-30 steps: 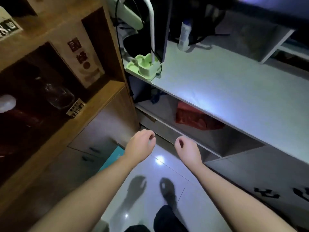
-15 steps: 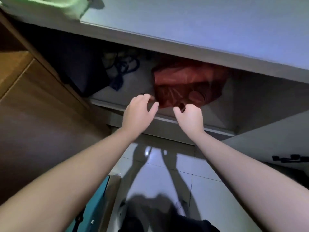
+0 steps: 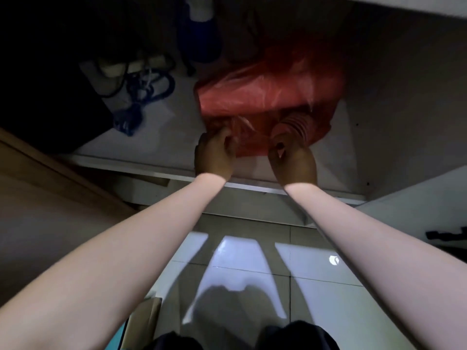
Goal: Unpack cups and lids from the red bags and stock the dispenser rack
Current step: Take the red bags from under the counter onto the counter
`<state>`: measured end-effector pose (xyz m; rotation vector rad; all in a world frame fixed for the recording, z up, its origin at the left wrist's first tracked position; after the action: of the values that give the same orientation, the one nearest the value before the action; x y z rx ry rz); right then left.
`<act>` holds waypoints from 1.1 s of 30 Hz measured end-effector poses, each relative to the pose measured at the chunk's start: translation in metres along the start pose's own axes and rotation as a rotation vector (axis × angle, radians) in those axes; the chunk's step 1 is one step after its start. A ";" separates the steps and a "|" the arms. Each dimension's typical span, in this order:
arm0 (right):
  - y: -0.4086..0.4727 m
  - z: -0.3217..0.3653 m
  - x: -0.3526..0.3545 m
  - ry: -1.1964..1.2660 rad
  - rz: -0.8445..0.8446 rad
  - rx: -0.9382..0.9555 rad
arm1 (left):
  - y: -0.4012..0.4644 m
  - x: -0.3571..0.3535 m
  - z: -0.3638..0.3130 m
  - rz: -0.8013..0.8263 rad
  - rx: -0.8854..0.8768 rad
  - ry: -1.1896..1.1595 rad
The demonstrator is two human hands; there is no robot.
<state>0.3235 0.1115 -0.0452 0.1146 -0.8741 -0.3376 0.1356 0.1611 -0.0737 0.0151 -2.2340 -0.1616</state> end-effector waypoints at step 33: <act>-0.048 0.103 0.057 -0.132 0.342 -0.016 | -0.206 0.165 0.016 0.207 0.018 0.010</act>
<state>0.2660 0.0513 0.0511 -0.0731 -1.0030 -0.0323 0.0109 -0.0524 0.0203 -0.2046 -2.2111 -0.0285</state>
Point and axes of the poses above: each hand's wrist, its own y-axis towards the middle knuckle, its own x-axis out of the back of the hand, z = x × y, the point moved 9 cm from there along y, towards the middle knuckle, and after that the axes turned 6 degrees about y, right-handed, at the moved point
